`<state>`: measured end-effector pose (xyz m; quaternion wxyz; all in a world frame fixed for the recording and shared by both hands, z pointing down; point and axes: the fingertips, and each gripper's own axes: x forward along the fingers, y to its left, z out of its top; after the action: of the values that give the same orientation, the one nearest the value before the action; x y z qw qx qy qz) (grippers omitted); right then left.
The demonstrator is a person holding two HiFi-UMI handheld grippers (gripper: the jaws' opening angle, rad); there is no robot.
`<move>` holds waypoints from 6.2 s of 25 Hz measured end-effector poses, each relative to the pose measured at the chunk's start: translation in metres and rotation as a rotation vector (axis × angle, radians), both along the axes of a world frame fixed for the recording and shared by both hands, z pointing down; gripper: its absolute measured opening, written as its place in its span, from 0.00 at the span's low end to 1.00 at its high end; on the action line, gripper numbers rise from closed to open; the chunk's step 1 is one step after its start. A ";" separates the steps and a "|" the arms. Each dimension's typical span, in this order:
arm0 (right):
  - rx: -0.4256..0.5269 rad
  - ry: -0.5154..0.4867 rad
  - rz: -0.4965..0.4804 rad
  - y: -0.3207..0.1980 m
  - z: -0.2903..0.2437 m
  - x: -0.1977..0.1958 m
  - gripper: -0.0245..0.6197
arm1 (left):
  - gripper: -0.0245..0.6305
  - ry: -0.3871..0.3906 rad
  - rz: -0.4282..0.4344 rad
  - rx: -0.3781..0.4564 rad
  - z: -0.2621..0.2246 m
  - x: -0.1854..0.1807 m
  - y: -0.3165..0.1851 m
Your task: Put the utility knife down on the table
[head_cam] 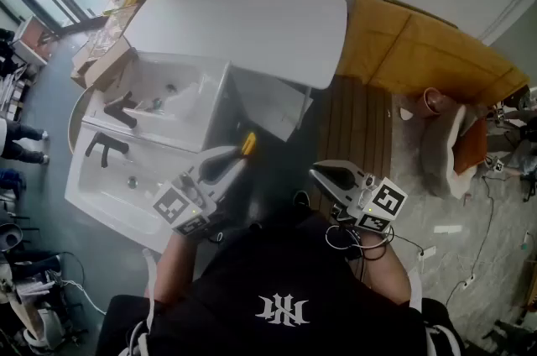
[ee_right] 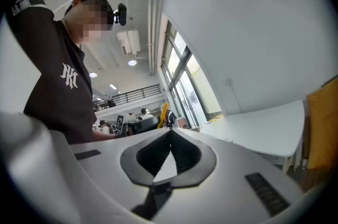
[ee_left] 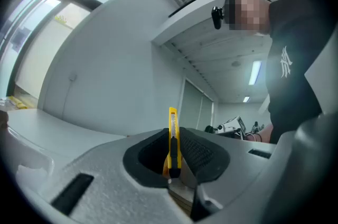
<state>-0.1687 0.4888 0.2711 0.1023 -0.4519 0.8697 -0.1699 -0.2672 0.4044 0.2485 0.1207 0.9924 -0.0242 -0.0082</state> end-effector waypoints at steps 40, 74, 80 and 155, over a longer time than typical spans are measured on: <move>-0.015 0.083 0.156 -0.001 -0.004 -0.067 0.05 | 0.13 0.025 0.144 0.034 0.007 -0.078 -0.001; 0.003 0.008 0.081 -0.164 0.031 0.212 0.05 | 0.13 0.043 -0.082 0.038 -0.015 0.150 -0.211; -0.006 0.095 0.099 -0.246 0.005 0.216 0.05 | 0.13 0.023 -0.114 0.092 0.002 0.158 -0.295; -0.129 0.249 -0.287 -0.798 0.292 0.273 0.05 | 0.13 -0.845 -0.475 -0.170 0.396 0.249 -0.774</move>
<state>0.1045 -0.3091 0.5635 -0.0606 -0.3462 0.9185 -0.1811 -0.0186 -0.3693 0.6443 0.1755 0.8626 -0.2971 0.3699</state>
